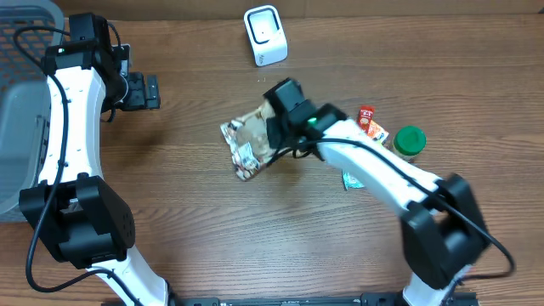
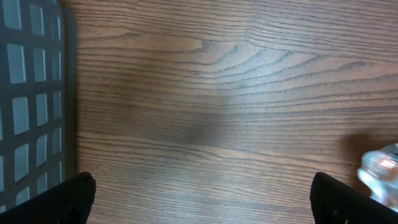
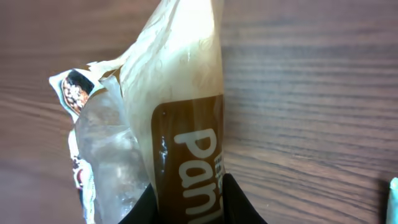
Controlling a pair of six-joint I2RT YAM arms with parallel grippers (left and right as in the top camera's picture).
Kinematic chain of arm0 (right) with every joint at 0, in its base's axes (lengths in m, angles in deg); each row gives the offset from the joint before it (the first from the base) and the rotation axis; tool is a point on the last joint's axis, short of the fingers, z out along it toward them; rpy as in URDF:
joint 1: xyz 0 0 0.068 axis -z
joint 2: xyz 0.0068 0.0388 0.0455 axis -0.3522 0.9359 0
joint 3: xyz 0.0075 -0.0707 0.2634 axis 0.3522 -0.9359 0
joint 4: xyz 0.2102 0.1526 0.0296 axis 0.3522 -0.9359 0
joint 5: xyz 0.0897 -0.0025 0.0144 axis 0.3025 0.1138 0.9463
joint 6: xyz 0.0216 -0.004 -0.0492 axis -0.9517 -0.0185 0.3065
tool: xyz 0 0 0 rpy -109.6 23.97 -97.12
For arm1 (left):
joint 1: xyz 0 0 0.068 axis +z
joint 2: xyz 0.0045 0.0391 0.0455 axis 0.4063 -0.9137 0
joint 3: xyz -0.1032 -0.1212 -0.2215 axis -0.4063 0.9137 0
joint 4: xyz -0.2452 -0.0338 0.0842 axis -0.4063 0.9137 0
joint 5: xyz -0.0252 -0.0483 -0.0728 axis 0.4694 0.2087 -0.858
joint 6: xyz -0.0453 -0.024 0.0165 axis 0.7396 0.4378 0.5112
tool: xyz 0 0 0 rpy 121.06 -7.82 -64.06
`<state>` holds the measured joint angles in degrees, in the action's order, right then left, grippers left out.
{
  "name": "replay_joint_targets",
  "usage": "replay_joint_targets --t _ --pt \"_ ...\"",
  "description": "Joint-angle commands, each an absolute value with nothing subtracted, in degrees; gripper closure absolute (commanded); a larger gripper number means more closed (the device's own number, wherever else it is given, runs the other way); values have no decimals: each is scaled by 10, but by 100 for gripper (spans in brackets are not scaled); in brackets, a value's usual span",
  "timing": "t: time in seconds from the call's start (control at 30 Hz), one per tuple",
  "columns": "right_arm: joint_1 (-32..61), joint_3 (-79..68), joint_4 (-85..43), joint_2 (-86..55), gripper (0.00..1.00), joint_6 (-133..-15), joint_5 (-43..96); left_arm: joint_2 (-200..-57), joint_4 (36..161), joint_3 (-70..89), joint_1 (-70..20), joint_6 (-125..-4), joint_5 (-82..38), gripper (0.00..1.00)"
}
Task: Scan the item barcode
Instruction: 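Lift the Pantree bag and carry it up to the scanner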
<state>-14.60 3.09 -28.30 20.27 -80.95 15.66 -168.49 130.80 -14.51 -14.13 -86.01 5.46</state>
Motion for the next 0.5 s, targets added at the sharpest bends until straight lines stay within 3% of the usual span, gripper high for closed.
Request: replay_joint_targets --t 0.0,0.47 --pt "-129 50 -284 162 96 -808 244 -1680 1308 -151 -143 -869 52 0" --pt "-121 50 -290 157 96 -808 266 -1680 1308 -151 -143 -869 52 0"
